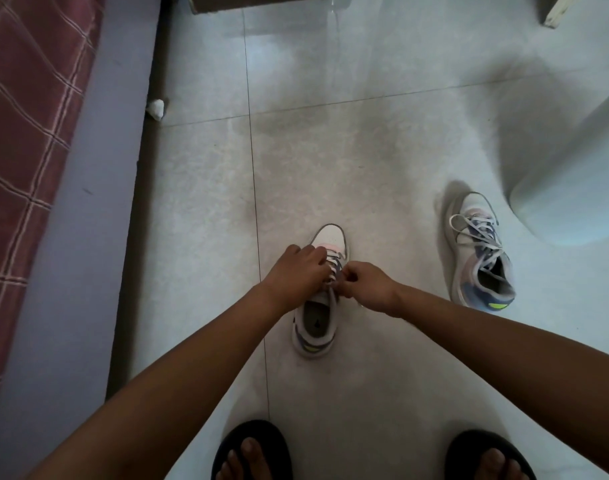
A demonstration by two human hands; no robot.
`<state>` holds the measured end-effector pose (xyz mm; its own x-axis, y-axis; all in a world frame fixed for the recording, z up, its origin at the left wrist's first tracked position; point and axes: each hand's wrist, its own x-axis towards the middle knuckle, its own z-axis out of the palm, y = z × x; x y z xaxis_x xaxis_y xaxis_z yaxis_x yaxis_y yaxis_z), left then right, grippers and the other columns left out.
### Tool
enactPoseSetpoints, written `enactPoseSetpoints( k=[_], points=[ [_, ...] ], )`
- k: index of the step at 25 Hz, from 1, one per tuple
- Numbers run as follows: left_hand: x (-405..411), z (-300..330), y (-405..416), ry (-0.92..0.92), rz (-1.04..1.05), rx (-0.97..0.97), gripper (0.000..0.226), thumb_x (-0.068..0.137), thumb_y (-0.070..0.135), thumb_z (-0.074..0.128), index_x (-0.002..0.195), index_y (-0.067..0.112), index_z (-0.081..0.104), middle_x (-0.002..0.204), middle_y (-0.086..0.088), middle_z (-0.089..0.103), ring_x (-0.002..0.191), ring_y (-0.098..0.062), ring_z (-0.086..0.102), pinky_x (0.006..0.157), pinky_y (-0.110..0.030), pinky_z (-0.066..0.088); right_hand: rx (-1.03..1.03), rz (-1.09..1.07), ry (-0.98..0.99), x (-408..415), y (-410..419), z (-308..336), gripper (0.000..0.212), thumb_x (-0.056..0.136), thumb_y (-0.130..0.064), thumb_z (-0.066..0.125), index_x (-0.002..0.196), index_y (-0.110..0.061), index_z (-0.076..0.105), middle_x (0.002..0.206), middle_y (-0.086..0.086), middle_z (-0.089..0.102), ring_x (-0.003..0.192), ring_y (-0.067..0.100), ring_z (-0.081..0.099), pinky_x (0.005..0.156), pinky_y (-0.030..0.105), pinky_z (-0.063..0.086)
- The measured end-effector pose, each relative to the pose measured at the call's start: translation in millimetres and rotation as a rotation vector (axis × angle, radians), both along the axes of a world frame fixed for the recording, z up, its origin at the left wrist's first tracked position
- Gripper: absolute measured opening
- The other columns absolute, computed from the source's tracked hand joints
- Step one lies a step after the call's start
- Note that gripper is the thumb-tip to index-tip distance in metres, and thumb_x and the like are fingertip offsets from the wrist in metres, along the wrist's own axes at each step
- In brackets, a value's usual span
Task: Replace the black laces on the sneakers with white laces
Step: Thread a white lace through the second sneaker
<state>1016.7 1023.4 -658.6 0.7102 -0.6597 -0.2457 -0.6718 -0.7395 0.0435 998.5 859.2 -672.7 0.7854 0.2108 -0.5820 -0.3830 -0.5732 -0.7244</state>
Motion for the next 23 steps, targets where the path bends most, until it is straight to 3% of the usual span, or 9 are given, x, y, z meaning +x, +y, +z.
enactPoseSetpoints(
  k=[3,5,9,12,16,17,19,21,23],
  points=[
    [2,0,-3,0.007,-0.028,0.082,0.028,0.098,0.023,0.04,0.12,0.012,0.053,0.124,-0.008,0.052,0.111,-0.025,0.048,0.087,-0.034,0.034,0.001,0.018,0.003,7,0,5,0.02,0.089,-0.015,0.06,0.071,-0.017,0.052,0.066,0.0,0.056,0.058,0.01,0.049,0.049,0.015,0.041],
    [2,2,-9,0.057,-0.007,0.127,0.027,0.098,0.024,0.041,0.119,0.012,0.052,0.123,-0.008,0.056,0.109,-0.025,0.053,0.087,-0.035,0.036,0.034,0.036,0.113,9,-2,6,0.021,0.091,-0.016,0.058,0.071,-0.016,0.051,0.064,0.002,0.051,0.054,0.011,0.046,0.046,0.018,0.04],
    [6,10,-14,0.307,0.199,0.1,0.023,0.095,0.029,0.047,0.112,0.015,0.053,0.115,-0.007,0.061,0.103,-0.026,0.057,0.084,-0.034,0.037,0.118,0.013,0.347,8,-11,9,0.022,0.094,-0.023,0.055,0.077,-0.01,0.056,0.058,0.005,0.05,0.045,0.012,0.038,0.045,0.023,0.031],
    [14,14,-10,0.519,0.413,0.002,0.029,0.091,0.033,0.056,0.103,0.006,0.06,0.108,-0.014,0.063,0.098,-0.028,0.058,0.075,-0.03,0.04,0.154,-0.018,0.386,4,-14,9,0.02,0.094,-0.024,0.055,0.087,-0.008,0.063,0.06,0.003,0.06,0.046,0.01,0.046,0.047,0.021,0.038],
    [20,15,-5,0.691,0.602,-0.083,0.033,0.091,0.033,0.058,0.071,0.006,0.059,0.086,-0.021,0.066,0.067,-0.022,0.056,0.049,-0.017,0.037,0.21,-0.041,0.437,-3,-9,10,0.017,0.094,-0.019,0.052,0.085,-0.008,0.062,0.068,0.005,0.064,0.055,0.012,0.053,0.056,0.023,0.044],
    [19,15,-5,0.7,0.591,-0.066,0.032,0.089,0.033,0.062,0.072,0.005,0.06,0.081,-0.019,0.064,0.066,-0.022,0.056,0.05,-0.017,0.04,0.214,-0.054,0.442,-5,-7,10,0.018,0.094,-0.017,0.051,0.083,-0.008,0.061,0.069,0.006,0.063,0.055,0.012,0.052,0.055,0.023,0.043],
    [17,15,-7,0.664,0.527,-0.013,0.027,0.085,0.029,0.067,0.086,0.002,0.064,0.09,-0.018,0.065,0.082,-0.028,0.062,0.069,-0.027,0.048,0.227,-0.079,0.458,-7,-4,10,0.019,0.094,-0.014,0.048,0.081,-0.006,0.059,0.068,0.008,0.06,0.052,0.012,0.047,0.05,0.022,0.038],
    [20,16,-7,0.56,0.436,0.025,0.022,0.086,0.025,0.064,0.095,0.006,0.066,0.101,-0.012,0.065,0.098,-0.028,0.061,0.08,-0.035,0.044,0.236,-0.105,0.493,-9,-2,11,0.016,0.092,-0.012,0.046,0.083,-0.005,0.058,0.066,0.007,0.055,0.048,0.012,0.039,0.045,0.021,0.031],
    [21,18,-5,0.417,0.277,0.11,0.018,0.091,0.023,0.057,0.101,0.012,0.067,0.105,-0.005,0.065,0.099,-0.024,0.059,0.082,-0.033,0.036,0.24,-0.137,0.532,-10,-2,12,0.014,0.09,-0.013,0.046,0.083,-0.007,0.056,0.063,0.005,0.051,0.042,0.009,0.032,0.039,0.019,0.023]
  ],
)
